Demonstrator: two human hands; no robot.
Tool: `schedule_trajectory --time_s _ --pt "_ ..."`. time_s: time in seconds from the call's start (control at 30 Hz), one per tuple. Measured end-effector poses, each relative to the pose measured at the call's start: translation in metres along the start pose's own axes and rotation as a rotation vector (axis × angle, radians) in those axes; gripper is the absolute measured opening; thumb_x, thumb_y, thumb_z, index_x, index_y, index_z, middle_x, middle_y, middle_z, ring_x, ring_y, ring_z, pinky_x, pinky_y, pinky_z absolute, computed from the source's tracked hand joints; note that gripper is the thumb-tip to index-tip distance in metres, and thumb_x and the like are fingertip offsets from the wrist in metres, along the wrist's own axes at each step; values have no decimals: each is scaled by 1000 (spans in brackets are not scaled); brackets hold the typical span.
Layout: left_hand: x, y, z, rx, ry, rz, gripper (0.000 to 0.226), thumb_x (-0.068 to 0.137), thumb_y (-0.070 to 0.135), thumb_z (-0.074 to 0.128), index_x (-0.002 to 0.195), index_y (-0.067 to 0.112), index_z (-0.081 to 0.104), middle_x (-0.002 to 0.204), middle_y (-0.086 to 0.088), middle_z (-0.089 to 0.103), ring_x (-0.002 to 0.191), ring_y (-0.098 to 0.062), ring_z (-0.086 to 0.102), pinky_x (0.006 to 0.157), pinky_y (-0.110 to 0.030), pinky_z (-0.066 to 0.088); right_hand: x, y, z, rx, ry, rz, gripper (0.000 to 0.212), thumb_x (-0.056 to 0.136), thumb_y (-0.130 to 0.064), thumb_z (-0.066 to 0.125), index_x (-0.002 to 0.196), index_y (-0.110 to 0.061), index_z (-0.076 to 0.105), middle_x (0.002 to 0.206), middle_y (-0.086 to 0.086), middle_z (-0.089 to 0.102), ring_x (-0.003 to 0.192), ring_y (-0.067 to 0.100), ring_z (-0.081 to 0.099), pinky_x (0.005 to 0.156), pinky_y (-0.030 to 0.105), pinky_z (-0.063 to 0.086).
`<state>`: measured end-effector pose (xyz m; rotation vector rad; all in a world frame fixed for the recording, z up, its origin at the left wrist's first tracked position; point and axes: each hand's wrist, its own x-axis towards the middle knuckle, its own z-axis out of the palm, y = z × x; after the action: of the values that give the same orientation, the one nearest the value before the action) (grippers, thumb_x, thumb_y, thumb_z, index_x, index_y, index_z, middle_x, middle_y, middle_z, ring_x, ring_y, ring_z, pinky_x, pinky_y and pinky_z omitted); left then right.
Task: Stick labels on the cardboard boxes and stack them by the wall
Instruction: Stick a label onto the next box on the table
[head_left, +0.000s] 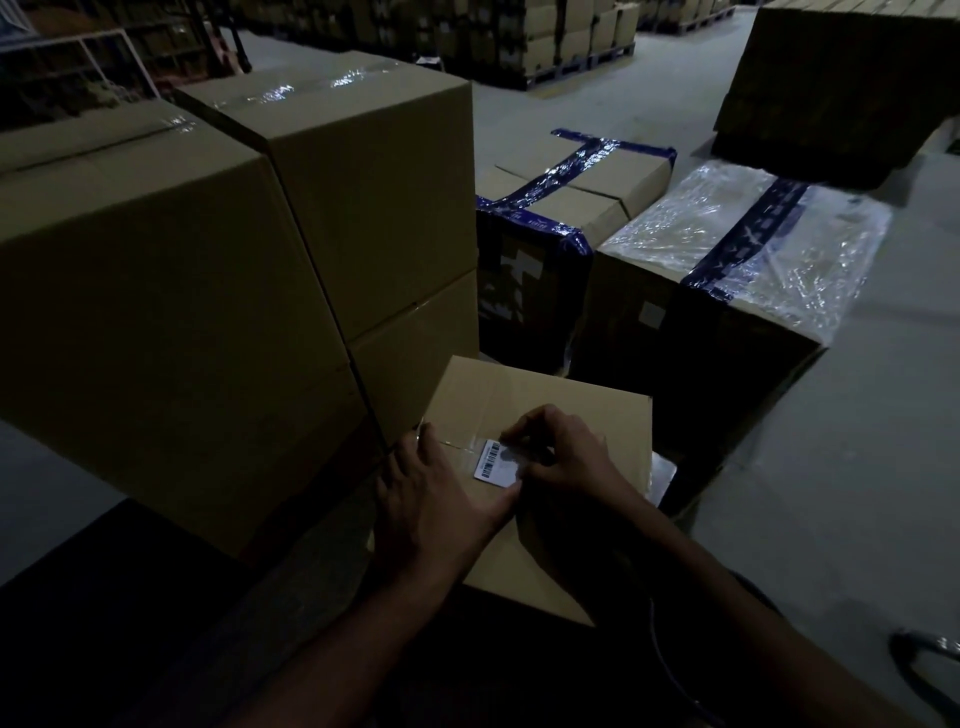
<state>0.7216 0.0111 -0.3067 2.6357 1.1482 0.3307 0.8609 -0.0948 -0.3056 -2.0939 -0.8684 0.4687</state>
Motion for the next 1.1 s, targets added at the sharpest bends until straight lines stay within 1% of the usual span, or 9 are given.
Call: schedule_trajectory --time_s 0.1,0.23,0.37,0.5,0.7,0.9,0.97,1.03,1.1 --pt "0 -1 0 8 -13 -3 135 55 104 30 153 13 22 151 -10 36 136 -27 38 110 -41 33 2 -2 3 31 -8 21 31 60 -26 67 85 -40 56 92 -19 73 97 0 67 97 51 47" --pt "1 -1 1 0 -28 -8 132 56 101 33 154 14 19 153 -10 34 139 -27 36 112 -41 31 4 0 5 27 -32 10 36 53 -43 59 87 -54 52 93 -25 71 98 -1 66 97 56 44" --pt "1 -1 2 8 -11 0 126 62 98 38 153 14 22 153 -10 35 138 -27 36 110 -43 33 2 -7 3 61 -38 -1 35 59 -31 69 90 -41 56 96 -20 73 100 -1 66 95 50 49" --pt "1 0 2 -1 -6 -1 125 63 98 38 154 14 22 153 -10 34 138 -27 35 112 -43 32 4 -6 2 73 -59 5 41 49 -46 59 88 -57 51 94 -26 72 101 -1 66 98 53 45" --pt "1 1 4 2 4 6 124 63 98 34 153 14 22 152 -10 36 137 -27 37 110 -42 33 4 -7 -1 90 -117 -20 40 52 -43 63 89 -51 53 100 -22 72 106 1 65 100 57 41" --pt "2 0 2 0 19 -14 126 60 99 30 152 13 26 150 -10 39 135 -27 39 109 -42 34 4 -7 0 137 -106 -16 40 58 -27 69 92 -43 57 102 -13 73 105 4 66 101 54 44" --pt "2 0 1 -9 11 -11 128 58 100 28 153 13 25 150 -10 38 135 -27 39 109 -42 33 3 -7 -1 163 -105 0 40 65 -11 73 94 -33 57 100 -6 74 102 7 68 99 52 48" --pt "1 -1 1 -19 6 -5 130 58 101 30 154 14 23 152 -9 36 136 -27 37 110 -42 33 0 -7 -3 226 -89 11 41 75 11 69 102 -16 54 108 5 71 104 14 69 95 44 54" --pt "0 0 1 -37 -1 -13 133 56 104 31 154 14 22 154 -9 34 138 -26 36 111 -42 32 -7 -10 -5 247 -36 -5 42 79 13 66 110 -13 53 120 7 64 110 16 66 92 36 56"
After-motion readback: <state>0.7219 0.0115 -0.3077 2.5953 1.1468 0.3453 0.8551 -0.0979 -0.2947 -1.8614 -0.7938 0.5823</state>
